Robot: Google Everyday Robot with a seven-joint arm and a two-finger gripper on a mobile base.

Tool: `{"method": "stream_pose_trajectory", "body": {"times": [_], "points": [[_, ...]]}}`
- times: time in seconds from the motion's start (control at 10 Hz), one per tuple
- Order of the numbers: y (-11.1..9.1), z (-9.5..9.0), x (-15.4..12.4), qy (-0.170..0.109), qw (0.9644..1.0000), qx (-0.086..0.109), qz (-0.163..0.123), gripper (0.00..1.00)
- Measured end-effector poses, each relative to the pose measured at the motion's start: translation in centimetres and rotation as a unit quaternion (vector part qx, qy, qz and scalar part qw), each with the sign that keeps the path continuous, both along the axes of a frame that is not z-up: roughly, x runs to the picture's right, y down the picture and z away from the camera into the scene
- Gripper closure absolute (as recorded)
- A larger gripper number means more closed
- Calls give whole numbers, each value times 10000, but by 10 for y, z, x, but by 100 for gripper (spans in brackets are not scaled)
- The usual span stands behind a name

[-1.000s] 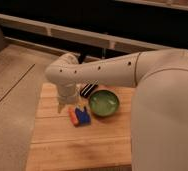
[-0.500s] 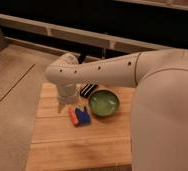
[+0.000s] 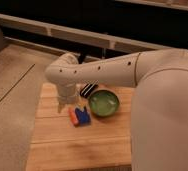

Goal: Pick up the ceramic cup

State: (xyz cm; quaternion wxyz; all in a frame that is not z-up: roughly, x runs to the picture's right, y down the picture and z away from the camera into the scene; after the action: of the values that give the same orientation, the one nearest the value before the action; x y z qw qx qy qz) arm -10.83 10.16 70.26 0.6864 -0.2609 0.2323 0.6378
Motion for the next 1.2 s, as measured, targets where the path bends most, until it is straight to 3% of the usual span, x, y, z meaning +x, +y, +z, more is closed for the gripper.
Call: {"method": "stream_pose_trajectory", "body": {"times": [0.1,0.3,0.5,0.6,0.7,1.0,1.2], "points": [[-8,3,-1,41,9998,137,-132,35],[-36,9,-9,33,9970,590,-491,35],[-87,15,11,-34,9886,1259,-827,35],[-102,14,27,-20,9864,1419,-827,35],[-113,13,45,48,9851,1524,-801,35],[-113,13,38,-24,9848,1540,-801,35],[-98,20,24,-111,9853,1431,-927,35]]}}
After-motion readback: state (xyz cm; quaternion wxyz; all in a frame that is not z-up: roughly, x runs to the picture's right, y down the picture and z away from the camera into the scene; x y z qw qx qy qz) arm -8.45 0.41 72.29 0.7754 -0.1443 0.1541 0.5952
